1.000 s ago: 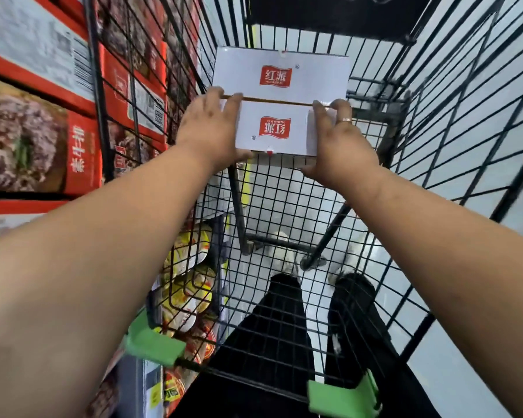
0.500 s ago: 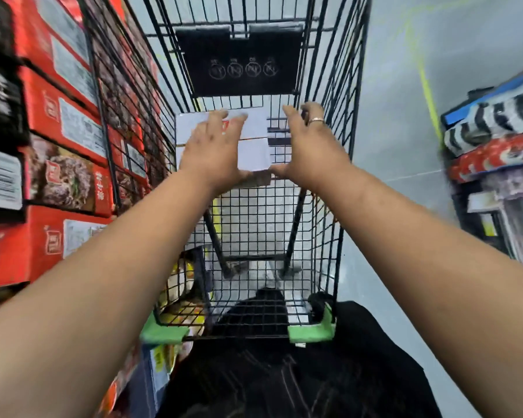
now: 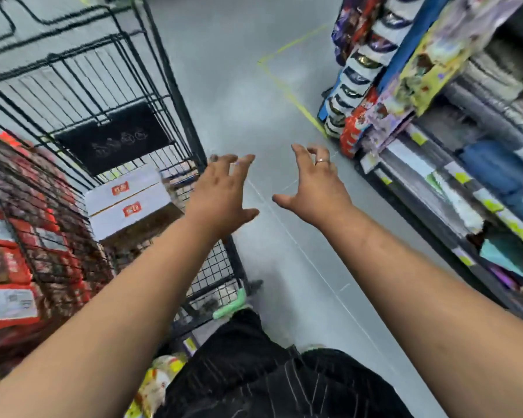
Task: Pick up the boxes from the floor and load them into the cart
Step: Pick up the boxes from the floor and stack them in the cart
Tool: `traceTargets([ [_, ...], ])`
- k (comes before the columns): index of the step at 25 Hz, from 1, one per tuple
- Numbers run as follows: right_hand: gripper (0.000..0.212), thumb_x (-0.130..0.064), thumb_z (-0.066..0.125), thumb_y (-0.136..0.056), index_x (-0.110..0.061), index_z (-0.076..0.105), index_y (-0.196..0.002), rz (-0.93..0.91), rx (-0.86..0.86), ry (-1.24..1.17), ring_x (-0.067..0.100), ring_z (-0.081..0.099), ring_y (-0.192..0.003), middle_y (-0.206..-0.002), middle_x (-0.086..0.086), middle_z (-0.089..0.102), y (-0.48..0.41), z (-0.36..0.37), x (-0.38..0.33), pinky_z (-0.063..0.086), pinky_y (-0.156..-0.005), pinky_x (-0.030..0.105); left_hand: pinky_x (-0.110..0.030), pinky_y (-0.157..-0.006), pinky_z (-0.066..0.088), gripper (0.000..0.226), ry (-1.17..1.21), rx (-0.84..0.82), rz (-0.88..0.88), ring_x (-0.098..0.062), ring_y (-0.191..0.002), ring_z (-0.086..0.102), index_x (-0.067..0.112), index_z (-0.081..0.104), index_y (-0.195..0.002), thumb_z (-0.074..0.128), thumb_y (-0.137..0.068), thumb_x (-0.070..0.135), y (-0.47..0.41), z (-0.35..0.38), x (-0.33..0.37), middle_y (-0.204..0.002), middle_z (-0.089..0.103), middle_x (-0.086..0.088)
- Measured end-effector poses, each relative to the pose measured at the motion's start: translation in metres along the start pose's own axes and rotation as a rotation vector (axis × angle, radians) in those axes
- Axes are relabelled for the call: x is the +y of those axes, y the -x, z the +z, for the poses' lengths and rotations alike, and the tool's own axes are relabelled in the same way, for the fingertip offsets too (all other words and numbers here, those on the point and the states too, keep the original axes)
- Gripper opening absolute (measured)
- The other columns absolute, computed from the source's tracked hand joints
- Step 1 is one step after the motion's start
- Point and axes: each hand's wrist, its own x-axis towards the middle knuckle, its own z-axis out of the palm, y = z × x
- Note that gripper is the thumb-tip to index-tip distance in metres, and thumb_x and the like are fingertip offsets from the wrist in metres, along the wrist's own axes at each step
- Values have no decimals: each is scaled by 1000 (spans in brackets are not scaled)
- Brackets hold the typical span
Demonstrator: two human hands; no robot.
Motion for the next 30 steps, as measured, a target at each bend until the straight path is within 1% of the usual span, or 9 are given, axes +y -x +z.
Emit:
traceTargets([
  [2, 99, -48, 76, -73, -25, 19, -150, 86, 38, -30, 34, 34, -130, -150, 8, 18, 37, -28, 56, 42, -98, 41, -39, -113, 24, 101, -48, -22, 96, -31, -137, 27, 26, 15, -152, 76, -75, 46, -1, 10, 63, -151, 24, -8],
  [6, 99, -50, 77, -71, -28, 20, -149, 266, 141, -69, 37, 35, -130, -151, 9, 18, 127, -79, 169, 42, -99, 41, -41, -109, 29, 101, -92, -33, 295, -31, -135, 29, 27, 14, -152, 75, -74, 49, 5, 24, 199, -151, 25, -7],
  [9, 98, -50, 76, -73, -29, 19, -150, 402, 201, -76, 36, 34, -130, -151, 7, 16, 191, -112, 233, 41, -99, 43, -41, -110, 30, 101, -115, -17, 437, -30, -134, 29, 27, 15, -152, 74, -74, 51, 9, 31, 291, -150, 26, -6],
  [13, 99, -53, 74, -75, -29, 15, -152, 613, 293, -97, 34, 32, -130, -152, 5, 15, 274, -150, 310, 41, -99, 43, -42, -112, 29, 98, -97, -47, 668, -30, -136, 28, 29, 17, -151, 73, -74, 53, 18, 48, 409, -149, 26, -6],
  [18, 101, -51, 75, -74, -28, 15, -152, 815, 423, -144, 35, 35, -128, -149, 7, 18, 341, -175, 381, 41, -99, 42, -44, -111, 31, 93, -134, -74, 924, -29, -135, 29, 30, 14, -151, 67, -79, 55, 33, 67, 521, -150, 25, -4],
  [21, 99, -49, 77, -72, -28, 19, -150, 920, 501, -216, 33, 34, -128, -147, 6, 20, 366, -187, 416, 42, -99, 43, -43, -110, 32, 90, -132, -116, 1055, -27, -135, 29, 29, 16, -150, 67, -79, 53, 31, 79, 583, -149, 26, -3],
  [25, 100, -51, 76, -73, -30, 17, -150, 1050, 573, -238, 32, 32, -131, -150, 6, 18, 395, -209, 467, 41, -102, 42, -40, -112, 30, 85, -88, -176, 1207, -28, -134, 32, 27, 20, -151, 65, -82, 50, 20, 105, 668, -147, 30, -2],
  [28, 99, -50, 76, -74, -31, 16, -151, 1280, 665, -276, 31, 33, -131, -151, 5, 17, 444, -224, 512, 41, -101, 40, -41, -108, 33, 80, -59, -286, 1387, -29, -130, 37, 26, 24, -150, 64, -84, 47, 34, 129, 762, -143, 35, -1],
  [30, 99, -50, 76, -74, -30, 17, -151, 1420, 712, -290, 32, 36, -128, -149, 6, 19, 479, -229, 531, 41, -100, 40, -41, -108, 34, 81, -64, -345, 1514, -28, -131, 37, 26, 25, -150, 66, -83, 47, 51, 144, 815, -143, 35, -1],
])
